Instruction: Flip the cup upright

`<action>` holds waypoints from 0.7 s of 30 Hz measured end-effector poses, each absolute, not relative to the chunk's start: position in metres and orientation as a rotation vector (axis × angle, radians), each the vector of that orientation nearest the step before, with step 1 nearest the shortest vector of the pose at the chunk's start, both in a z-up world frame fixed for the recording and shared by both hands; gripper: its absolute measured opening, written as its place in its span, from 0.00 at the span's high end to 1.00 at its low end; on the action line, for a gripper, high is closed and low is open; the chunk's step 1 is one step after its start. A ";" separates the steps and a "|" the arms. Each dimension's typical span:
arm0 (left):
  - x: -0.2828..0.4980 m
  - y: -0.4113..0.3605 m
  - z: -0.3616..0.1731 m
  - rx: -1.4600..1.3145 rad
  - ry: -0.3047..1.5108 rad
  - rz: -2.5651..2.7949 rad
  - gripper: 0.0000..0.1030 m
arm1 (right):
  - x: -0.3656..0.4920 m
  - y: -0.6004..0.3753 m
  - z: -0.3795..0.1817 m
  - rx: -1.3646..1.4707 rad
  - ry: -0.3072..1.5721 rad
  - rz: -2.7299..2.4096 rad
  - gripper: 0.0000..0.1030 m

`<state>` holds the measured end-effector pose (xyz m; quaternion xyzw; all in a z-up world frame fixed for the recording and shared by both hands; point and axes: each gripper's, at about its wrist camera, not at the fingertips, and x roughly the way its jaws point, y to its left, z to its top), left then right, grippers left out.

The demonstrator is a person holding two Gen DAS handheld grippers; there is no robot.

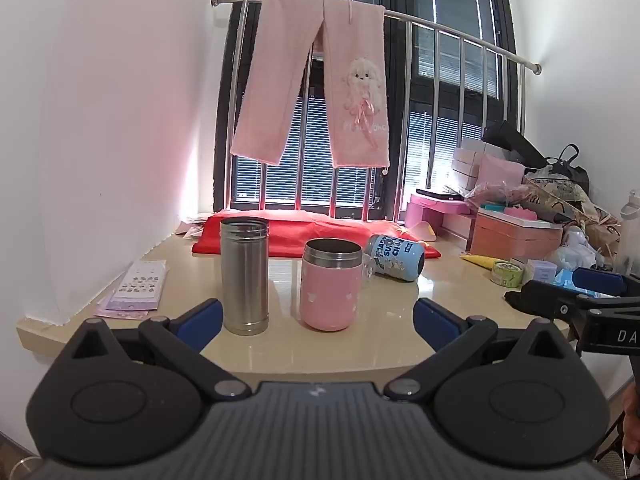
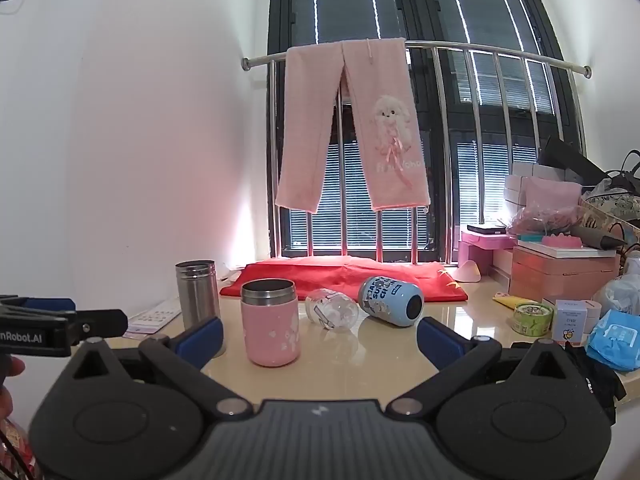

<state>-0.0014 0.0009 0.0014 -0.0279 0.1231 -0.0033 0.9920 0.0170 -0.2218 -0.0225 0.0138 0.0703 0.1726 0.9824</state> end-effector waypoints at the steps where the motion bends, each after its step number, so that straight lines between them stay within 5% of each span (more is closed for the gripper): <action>1: -0.001 0.001 0.001 -0.056 0.247 -0.007 0.00 | 0.017 -0.222 -0.023 0.030 0.143 0.347 0.00; 21: -0.002 0.000 0.002 -0.054 0.245 -0.009 0.00 | 0.017 -0.221 -0.022 0.036 0.145 0.348 0.00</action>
